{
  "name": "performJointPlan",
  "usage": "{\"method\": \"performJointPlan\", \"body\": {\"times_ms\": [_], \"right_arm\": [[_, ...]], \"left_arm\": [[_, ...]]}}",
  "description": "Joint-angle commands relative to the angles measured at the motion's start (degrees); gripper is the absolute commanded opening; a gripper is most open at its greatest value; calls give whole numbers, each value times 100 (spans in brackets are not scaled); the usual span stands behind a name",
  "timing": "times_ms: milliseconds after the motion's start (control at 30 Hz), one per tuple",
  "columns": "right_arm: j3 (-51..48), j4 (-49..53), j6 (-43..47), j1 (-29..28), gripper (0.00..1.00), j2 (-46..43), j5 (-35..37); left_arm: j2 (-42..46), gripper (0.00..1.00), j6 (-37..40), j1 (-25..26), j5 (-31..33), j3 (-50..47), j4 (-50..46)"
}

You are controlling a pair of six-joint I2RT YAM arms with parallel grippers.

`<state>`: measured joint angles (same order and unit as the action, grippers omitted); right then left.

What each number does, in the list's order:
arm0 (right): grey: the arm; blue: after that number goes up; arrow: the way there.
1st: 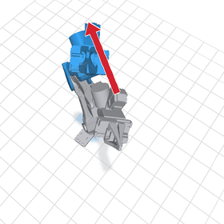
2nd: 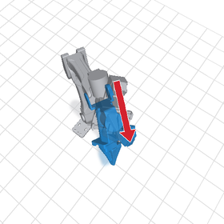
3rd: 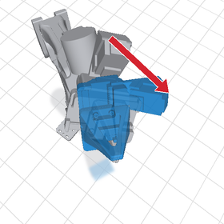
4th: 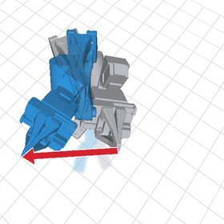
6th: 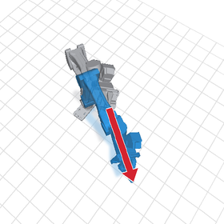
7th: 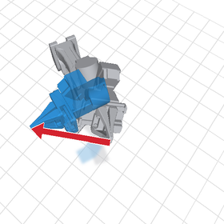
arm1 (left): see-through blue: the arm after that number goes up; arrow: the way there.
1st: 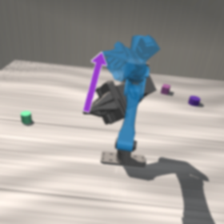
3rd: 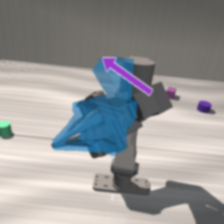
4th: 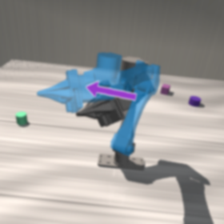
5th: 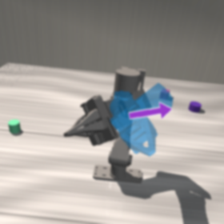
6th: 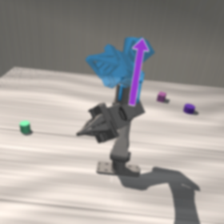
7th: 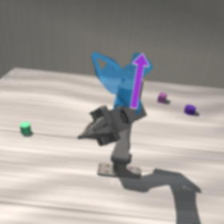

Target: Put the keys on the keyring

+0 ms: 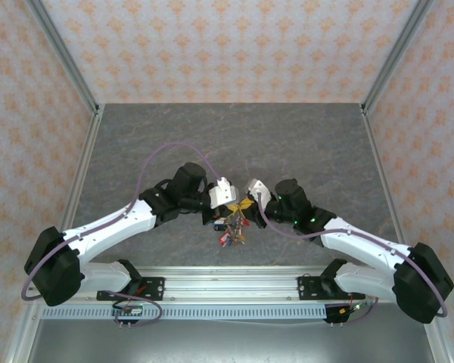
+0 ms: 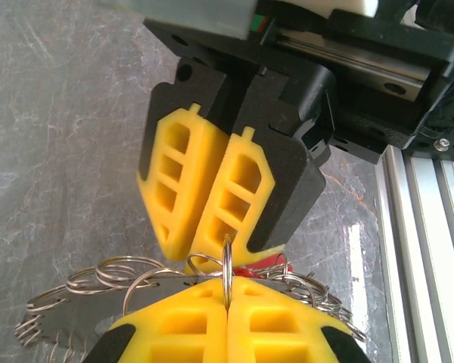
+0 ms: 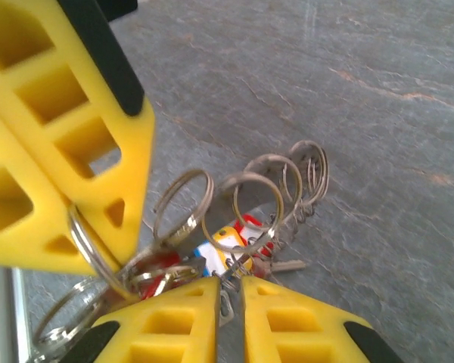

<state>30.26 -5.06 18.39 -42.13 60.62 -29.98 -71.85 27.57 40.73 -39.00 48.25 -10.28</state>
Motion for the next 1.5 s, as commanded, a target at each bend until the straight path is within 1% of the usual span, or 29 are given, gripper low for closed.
{"method": "performJointPlan", "body": {"times_ms": [0, 100, 167, 333, 400, 533, 600, 667, 700, 833, 900, 1033, 1133, 1233, 1333, 1467], "right_arm": [[-138, 513, 308, -41, 15, -348, 538], [-170, 694, 370, -41, 15, -593, 823], [-216, 620, 333, -41, 16, -788, 943], [-532, -11, 301, -41, 21, -1357, 1535], [-567, -129, 271, -41, 22, -1490, 1655], [-568, -322, 134, -41, 26, -1555, 1697], [-574, -459, 35, -41, 27, -1545, 1858], [-598, -624, -96, -41, 28, -1544, 2012], [-624, -713, -158, -41, 28, -1545, 2073], [-670, -826, -246, -39, 30, -1541, 2197], [-676, -830, -348, -41, 30, -1565, 2354], [-739, -860, -508, -41, 31, -1676, 2665], [-727, -727, -701, -41, 31, -1734, 3023], [-643, -504, -1057, -40, 31, -1736, 3445], [-656, -466, -1284, -34, 32, -1772, 3615], [-738, -487, -1400, -32, 32, -1855, 3867]], "left_arm": [[92, 0, 133, 44, 297, 331, 108], [56, 0, 230, 49, 468, 389, -85], [0, 0, 363, 49, 545, 452, -291], [-160, 0, 778, 58, 988, 671, -1032], [-175, 0, 954, 59, 1200, 762, -1291], [-202, 0, 1414, 49, 1523, 959, -1871], [-251, 0, 1550, 25, 1562, 1050, -2087], [-334, 0, 1575, 26, 1456, 1152, -2223], [-386, 0, 1527, 24, 1316, 1177, -2203], [-624, 0, 939, 115, 618, 1178, -1668], [-844, 0, 784, 225, 420, 1297, -1601], [-1322, 0, 691, 463, 347, 1566, -1617], [-1636, 0, 425, 550, 267, 1662, -1379], [-1923, 0, -125, 563, 204, 1644, -860], [-2195, 0, -708, 576, 217, 1644, -400], [-2568, 0, -1260, 584, 205, 1779, -229]]}}
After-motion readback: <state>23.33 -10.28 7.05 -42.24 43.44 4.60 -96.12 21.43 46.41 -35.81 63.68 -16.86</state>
